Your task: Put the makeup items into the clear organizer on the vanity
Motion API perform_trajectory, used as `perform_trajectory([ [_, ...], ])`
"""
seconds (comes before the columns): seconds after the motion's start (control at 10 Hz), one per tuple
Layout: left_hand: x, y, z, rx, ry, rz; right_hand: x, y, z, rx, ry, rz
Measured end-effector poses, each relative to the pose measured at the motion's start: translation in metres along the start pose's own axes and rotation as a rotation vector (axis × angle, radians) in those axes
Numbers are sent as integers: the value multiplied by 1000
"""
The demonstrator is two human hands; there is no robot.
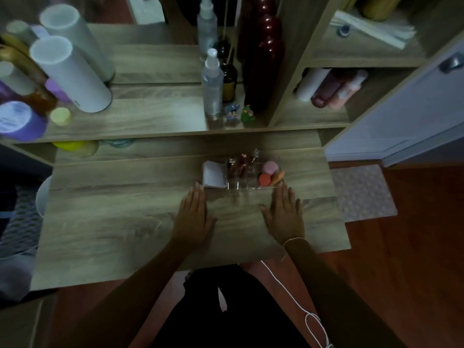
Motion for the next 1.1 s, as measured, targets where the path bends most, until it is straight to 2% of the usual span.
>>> perform_trajectory([
  [0.4,30,48,13,-5,16,9,30,51,-13,66,11,0],
  [0.9,40,52,19,2,1,8,41,54,-19,109,35,-12],
  [1.1,40,51,17,-46,36,23,41,51,-15,198,76,15],
])
Point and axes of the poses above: each hand's wrist, its own x-axis towards the middle knuckle, its own z-axis out of the palm, y = z × x, the point moved 8 cm from there along x, towards the middle knuckle, and after that the axes turned 2 degrees about y, right-handed, at the moved point
